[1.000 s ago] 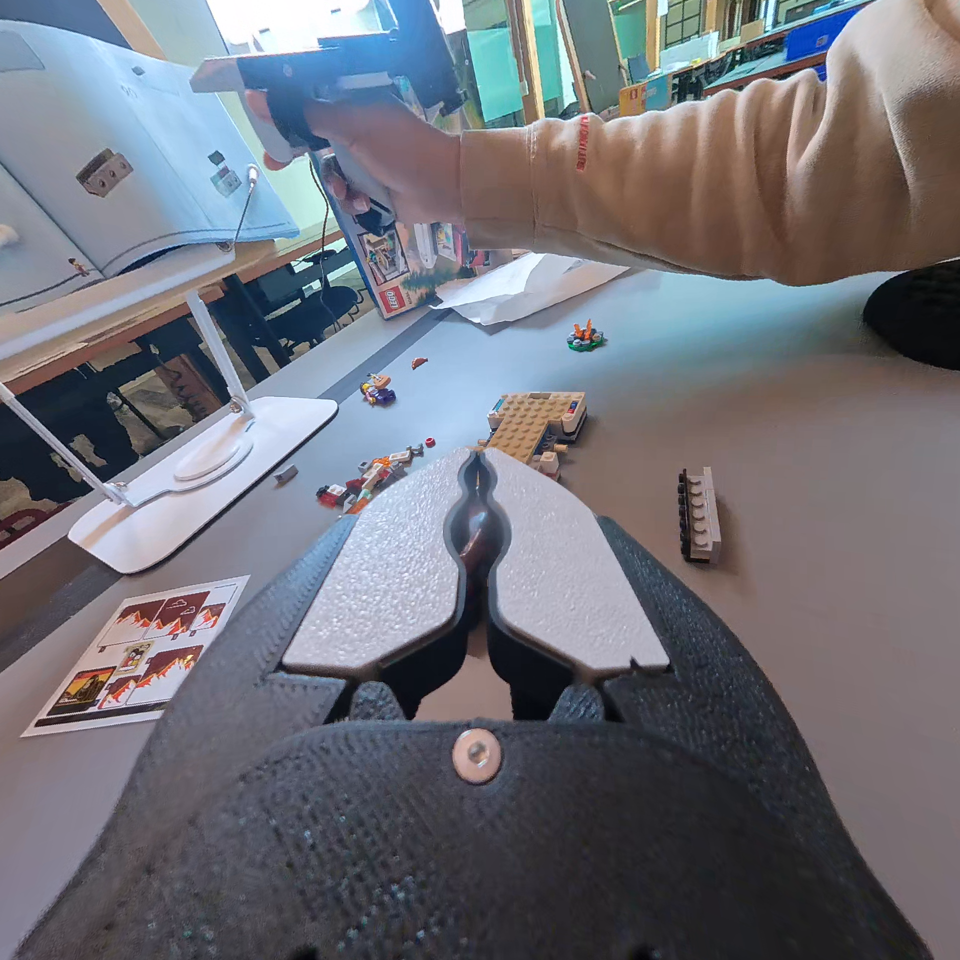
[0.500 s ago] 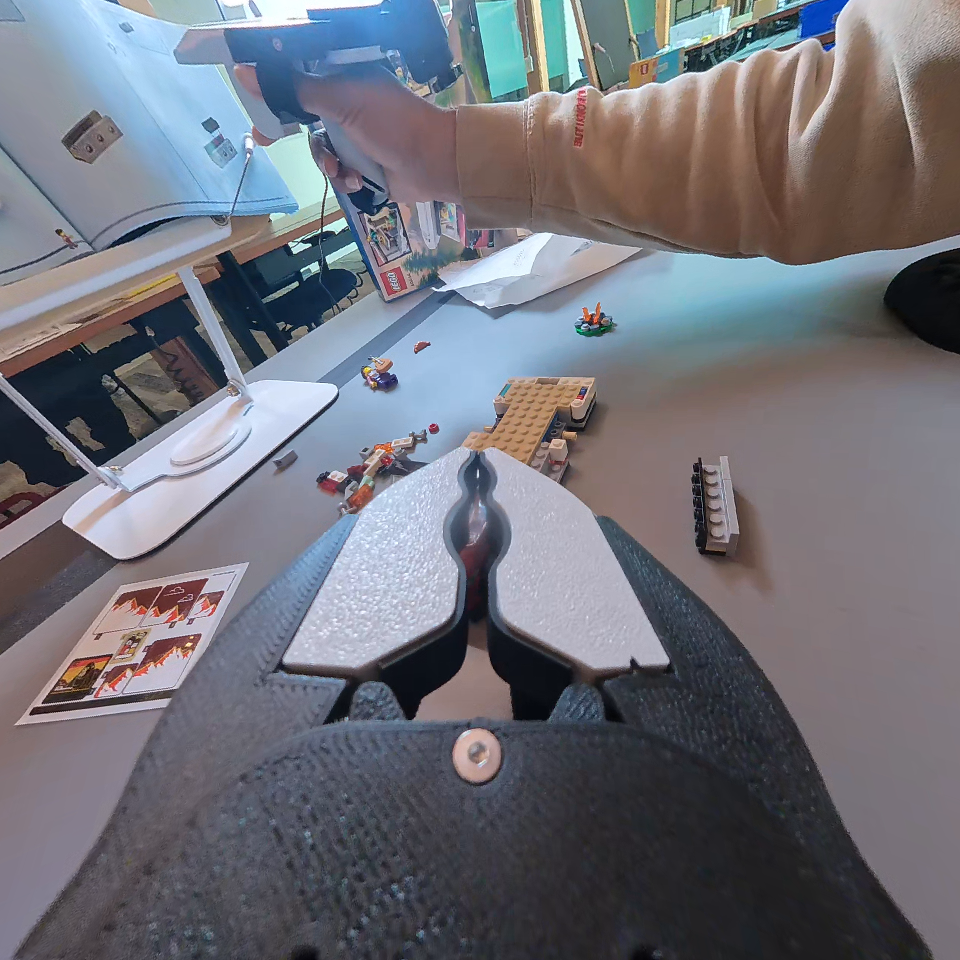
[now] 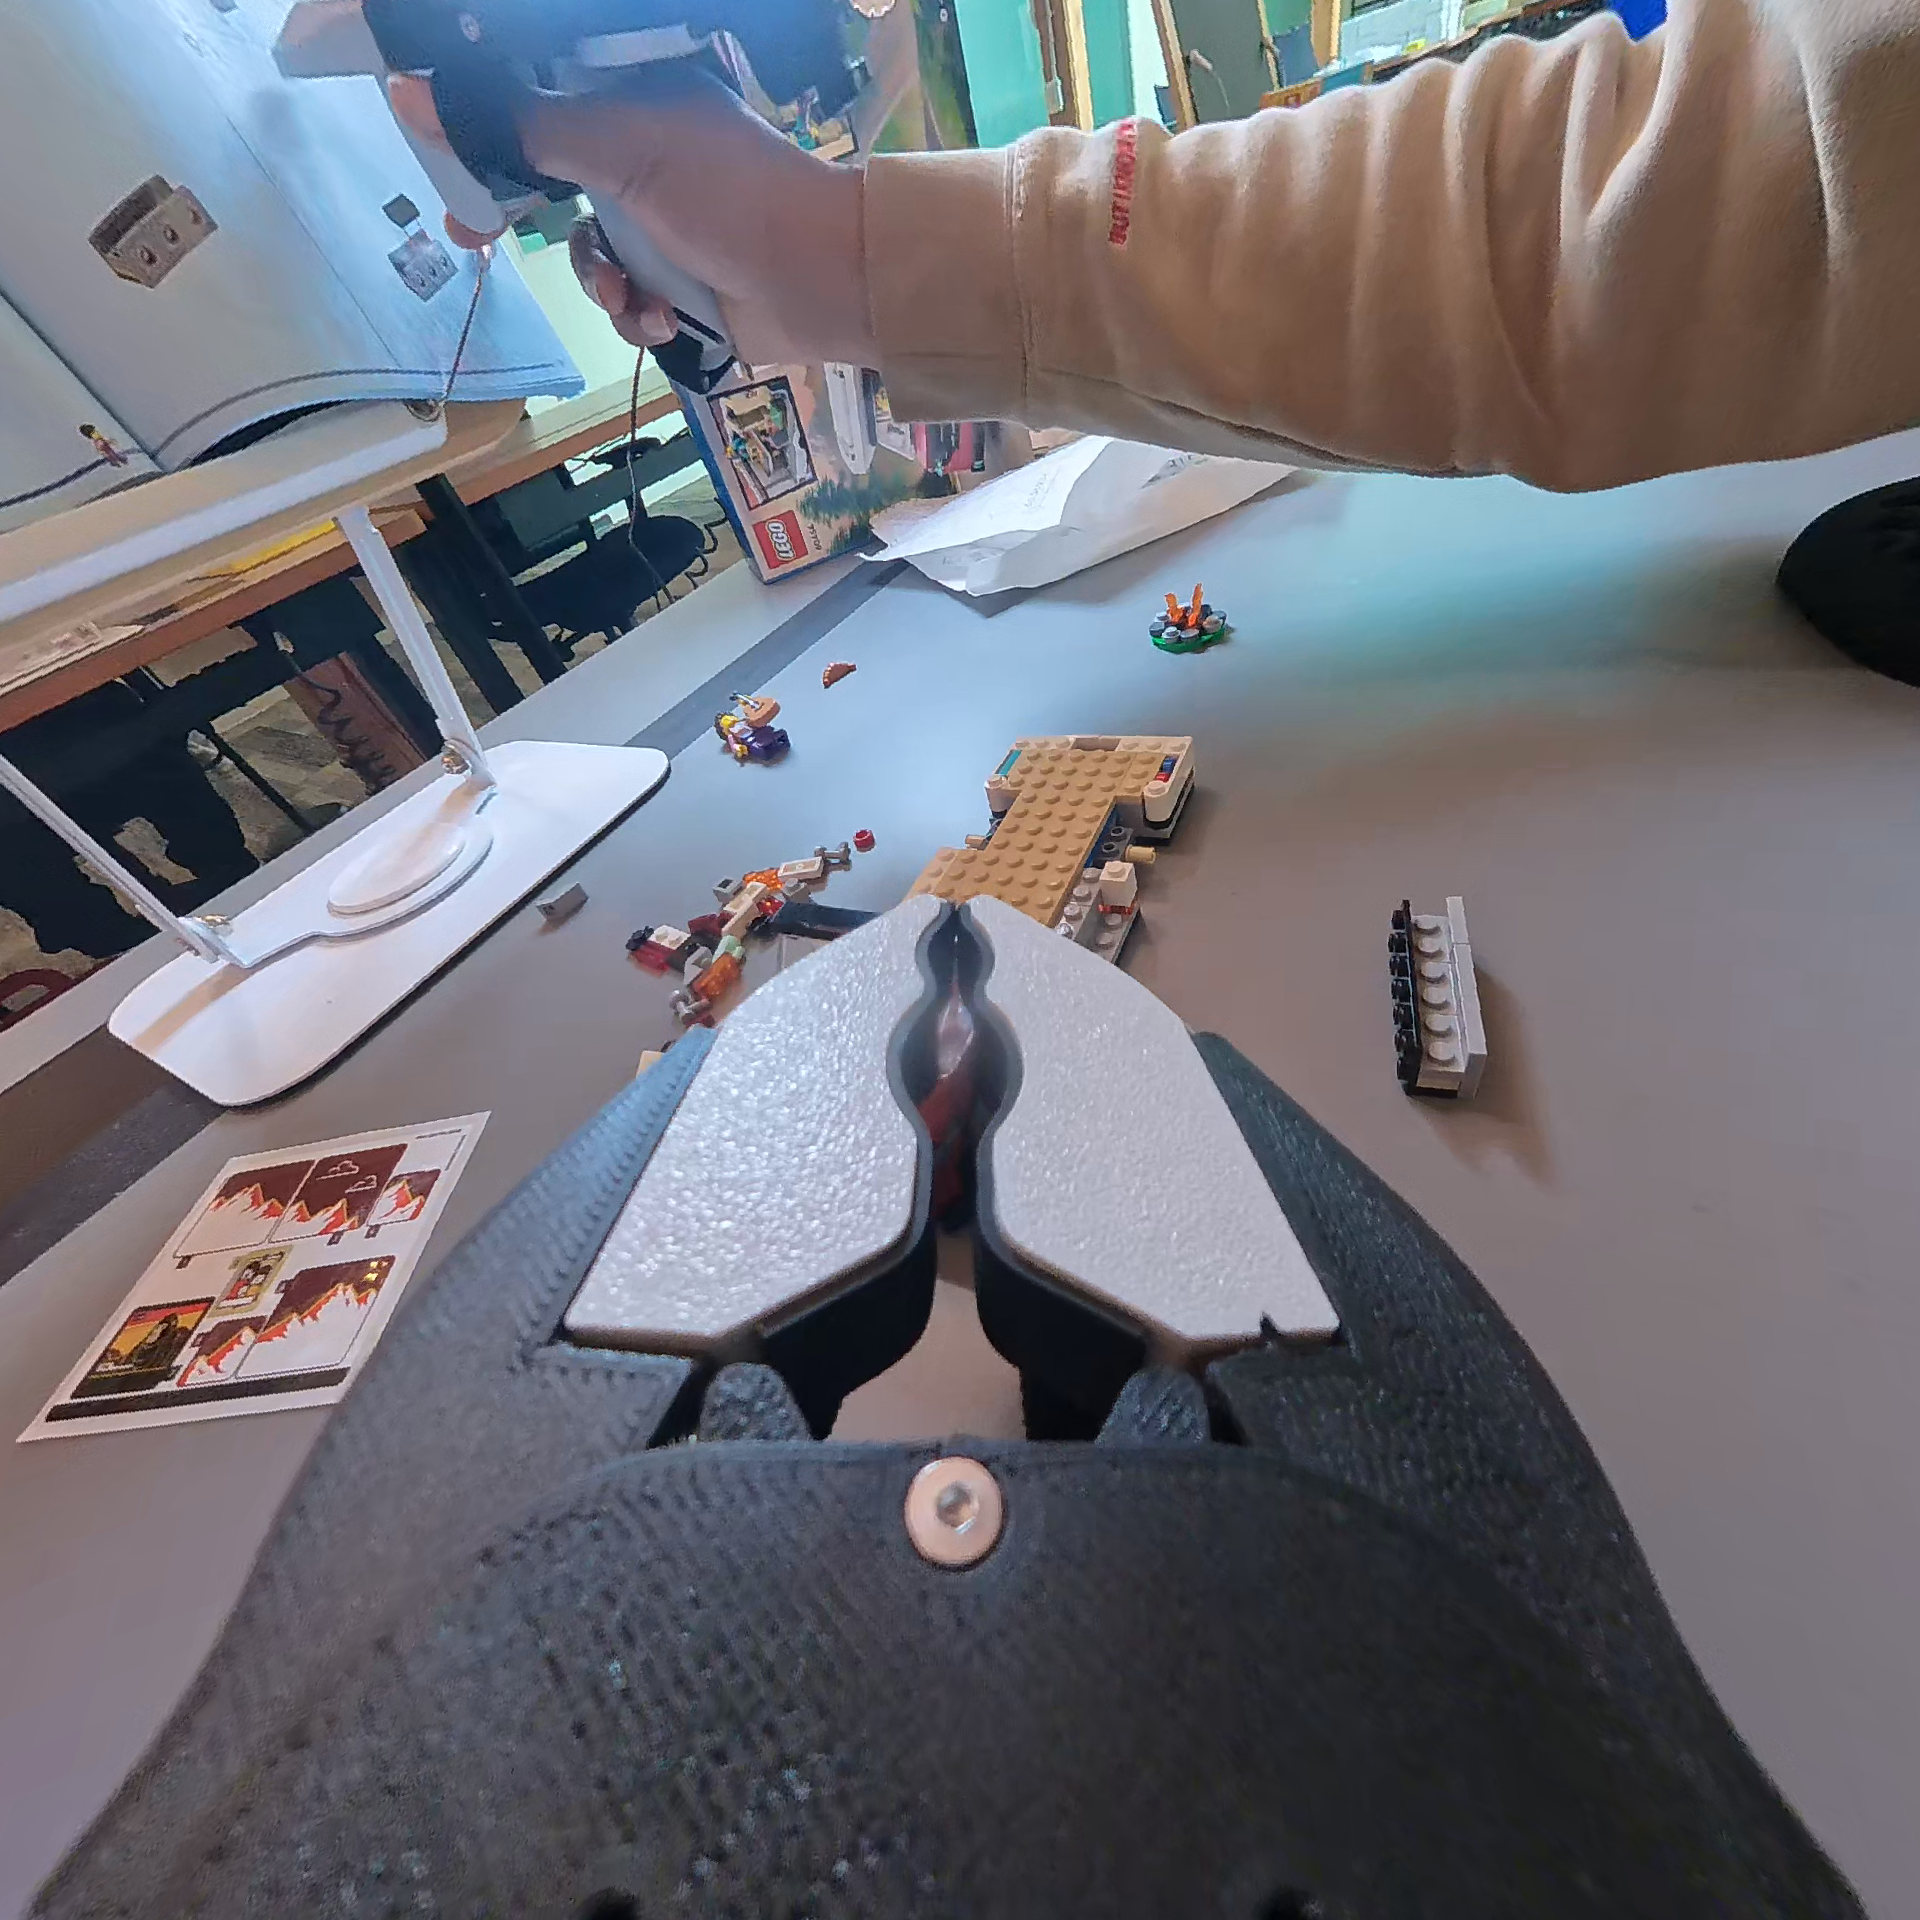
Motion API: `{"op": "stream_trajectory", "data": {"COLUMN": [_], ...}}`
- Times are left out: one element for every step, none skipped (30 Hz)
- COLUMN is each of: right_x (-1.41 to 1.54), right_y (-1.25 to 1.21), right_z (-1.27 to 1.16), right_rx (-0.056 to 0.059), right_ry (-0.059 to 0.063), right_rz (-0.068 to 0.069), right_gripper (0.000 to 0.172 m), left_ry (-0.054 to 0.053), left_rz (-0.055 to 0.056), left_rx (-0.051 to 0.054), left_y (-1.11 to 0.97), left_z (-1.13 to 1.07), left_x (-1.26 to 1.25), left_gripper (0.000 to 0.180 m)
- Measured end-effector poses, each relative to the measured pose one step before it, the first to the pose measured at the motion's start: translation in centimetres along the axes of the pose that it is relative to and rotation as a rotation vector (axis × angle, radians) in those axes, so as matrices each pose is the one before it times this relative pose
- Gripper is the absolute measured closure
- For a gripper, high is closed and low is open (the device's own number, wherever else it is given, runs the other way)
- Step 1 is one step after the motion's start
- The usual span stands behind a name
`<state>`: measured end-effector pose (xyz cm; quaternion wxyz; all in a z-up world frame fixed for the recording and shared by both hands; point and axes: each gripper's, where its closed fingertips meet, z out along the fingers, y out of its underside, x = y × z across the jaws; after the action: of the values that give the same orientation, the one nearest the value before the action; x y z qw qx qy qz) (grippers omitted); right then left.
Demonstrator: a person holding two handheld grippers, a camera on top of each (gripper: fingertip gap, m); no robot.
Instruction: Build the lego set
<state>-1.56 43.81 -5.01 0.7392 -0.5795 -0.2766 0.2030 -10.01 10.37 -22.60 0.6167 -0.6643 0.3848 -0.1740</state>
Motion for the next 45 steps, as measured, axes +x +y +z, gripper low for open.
{"op": "stream_trajectory", "data": {"right_x": [0.261,0.223,0.117,0.067,0.085,0.111,0.107,0.107,0.109,0.112,0.118,0.100,0.088,0.068,0.034,0.019,-0.002,-0.018,-0.012,-0.004,-0.008,-0.043,-0.075,-0.117,-0.121,-0.126,-0.129,-0.125,-0.176,-0.282,-0.365,-0.434,-0.533,-0.460,-0.417,-0.395,-0.293,-0.188,-0.109,-0.058,-0.069,-0.026,0.017,0.104,0.187], "right_y": [0.290,0.217,0.089,0.060,0.008,0.057,0.059,0.061,0.047,0.053,0.059,0.053,0.051,0.035,0.006,-0.034,-0.075,-0.087,-0.114,-0.099,-0.109,-0.126,-0.144,-0.147,-0.140,-0.134,-0.089,-0.030,0.059,0.078,0.096,0.099,0.078,0.145,0.212,0.177,0.126,0.134,0.128,0.089,0.072,0.065,0.022,-0.013,0.001], "right_z": [0.259,0.248,0.212,0.197,0.157,0.169,0.176,0.183,0.214,0.215,0.237,0.215,0.178,0.148,0.086,0.025,-0.033,-0.090,-0.103,-0.099,-0.088,-0.089,-0.101,-0.085,-0.070,-0.051,-0.021,0.016,0.055,0.045,0.015,-0.010,-0.012,0.025,0.084,0.114,0.115,0.119,0.121,0.108,0.085,0.079,0.020,-0.034,-0.078], "right_rx": [-0.0203,-0.0142,-0.0063,-0.0045,-0.0017,-0.0045,-0.0027,-0.0032,-0.0038,-0.0049,-0.0055,-0.0045,-0.0029,-0.0020,-0.0015,0.0004,0.0030,0.0036,0.0046,0.0039,0.0032,0.0032,0.0035,0.0033,0.0030,0.0030,0.0015,-0.0013,-0.0039,-0.0019,0.0004,0.0006,0.0032,-0.0019,-0.0081,-0.0072,-0.0031,-0.0041,-0.0034,-0.0013,-0.0013,-0.0006,0.0016,0.0016,0.0012], "right_ry": [0.0090,0.0048,-0.0012,-0.0023,0.0010,0.0040,0.0021,0.0020,0.0005,0.0003,0.0009,-0.0001,-0.0013,-0.0015,-0.0011,0.0002,0.0006,0.0007,0.0010,0.0004,-0.0003,-0.0009,-0.0022,-0.0032,-0.0019,-0.0010,-0.0018,-0.0027,-0.0052,-0.0091,-0.0102,-0.0100,-0.0125,-0.0053,-0.0032,-0.0041,-0.0012,0.0029,0.0040,0.0033,-0.0002,-0.0004,-0.0013,-0.0020,-0.0039], "right_rz": [0.0002,-0.0003,-0.0018,-0.0054,-0.0068,-0.0069,-0.0055,-0.0027,-0.0014,-0.0013,-0.0033,-0.0025,0.0003,0.0024,0.0044,0.0043,0.0012,-0.0015,-0.0019,-0.0014,-0.0020,-0.0016,-0.0009,-0.0021,-0.0044,-0.0058,-0.0060,-0.0056,-0.0045,-0.0043,-0.0051,-0.0065,-0.0100,-0.0140,-0.0145,-0.0085,-0.0040,-0.0040,-0.0020,0.0039,0.0062,0.0060,0.0047,0.0067,0.0130], "right_gripper": [0.172,0.172,0.172,0.172,0.172,0.172,0.172,0.172,0.172,0.172,0.172,0.172,0.172,0.172,0.172,0.172,0.172,0.172,0.172,0.172,0.172,0.172,0.172,0.171,0.172,0.171,0.170,0.170,0.169,0.168,0.167,0.166,0.165,0.164,0.164,0.164,0.164,0.165,0.165,0.166,0.167,0.168,0.168,0.166,0.164], "left_ry": [0.0004,-0.0008,0.0009,0.0013,-0.0007,0.0014,0.0020,0.0014,0.0013,0.0014,0.0013,0.0009,0.0001,0.0013,0.0011,-0.0012,0.0000,0.0012,0.0006,0.0004,0.0011,0.0014,0.0004,-0.0006,0.0004,0.0006,-0.0002,0.0006,0.0018,0.0001,-0.0008,0.0005,0.0005,-0.0012,-0.0003,0.0010,0.0002,-0.0001,0.0006,0.0001,-0.0011,-0.0001,0.0000,-0.0012,-0.0007], "left_rz": [0.0016,0.0016,-0.0001,0.0001,0.0011,-0.0006,-0.0023,-0.0011,-0.0002,0.0005,0.0007,0.0003,0.0001,-0.0009,-0.0006,0.0005,-0.0004,-0.0020,-0.0014,-0.0002,-0.0004,-0.0009,0.0003,0.0011,0.0002,-0.0002,0.0004,-0.0003,-0.0011,0.0005,0.0014,-0.0006,-0.0011,0.0001,-0.0003,-0.0018,-0.0008,0.0006,0.0003,0.0003,0.0007,-0.0005,-0.0013,-0.0002,0.0003], "left_rx": [-0.0023,0.0003,0.0006,-0.0010,0.0000,-0.0002,-0.0010,-0.0008,-0.0008,-0.0011,-0.0015,-0.0019,-0.0013,-0.0021,-0.0030,-0.0014,0.0008,-0.0002,-0.0009,-0.0001,0.0008,0.0000,-0.0009,-0.0002,0.0003,-0.0008,-0.0009,-0.0011,-0.0023,-0.0024,-0.0010,-0.0012,-0.0021,-0.0013,-0.0009,-0.0026,-0.0023,-0.0010,-0.0015,-0.0024,-0.0013,-0.0011,-0.0017,0.0000,0.0001], "left_y": [0.037,-0.004,-0.015,0.023,-0.007,0.003,0.028,0.021,0.017,0.028,0.024,0.029,0.025,0.047,0.066,0.016,-0.003,0.007,0.026,0.001,-0.007,-0.009,0.009,0.009,-0.004,0.010,0.016,0.021,0.053,0.043,0.016,0.035,0.035,0.037,0.019,0.061,0.044,0.026,0.023,0.044,0.030,0.025,0.020,0.000,0.002], "left_z": [0.022,-0.005,-0.019,0.002,-0.016,0.005,0.008,0.010,0.003,0.017,0.019,0.016,0.013,0.002,0.012,0.010,-0.002,0.005,0.008,-0.001,-0.002,0.012,0.000,0.001,-0.005,0.001,0.016,0.015,0.024,0.028,0.009,0.009,0.021,0.015,0.016,0.029,0.029,0.018,0.012,0.015,0.022,0.008,0.022,0.000,-0.006], "left_x": [0.016,-0.014,0.018,0.011,-0.019,0.015,0.017,0.014,0.027,0.026,0.013,0.010,-0.005,0.013,0.010,-0.028,-0.018,0.009,-0.009,0.006,0.010,0.007,0.010,0.000,0.011,0.002,0.002,0.004,0.028,-0.001,-0.005,0.001,-0.006,-0.034,-0.008,0.002,-0.003,0.004,0.014,0.002,-0.016,-0.010,-0.014,-0.014,-0.018], "left_gripper": [0.180,0.180,0.180,0.180,0.180,0.180,0.180,0.180,0.180,0.180,0.180,0.180,0.180,0.180,0.180,0.180,0.180,0.180,0.180,0.180,0.180,0.180,0.180,0.180,0.180,0.180,0.180,0.180,0.180,0.180,0.180,0.180,0.180,0.180,0.180,0.180,0.180,0.180,0.180,0.180,0.180,0.180,0.180,0.180,0.180]}}
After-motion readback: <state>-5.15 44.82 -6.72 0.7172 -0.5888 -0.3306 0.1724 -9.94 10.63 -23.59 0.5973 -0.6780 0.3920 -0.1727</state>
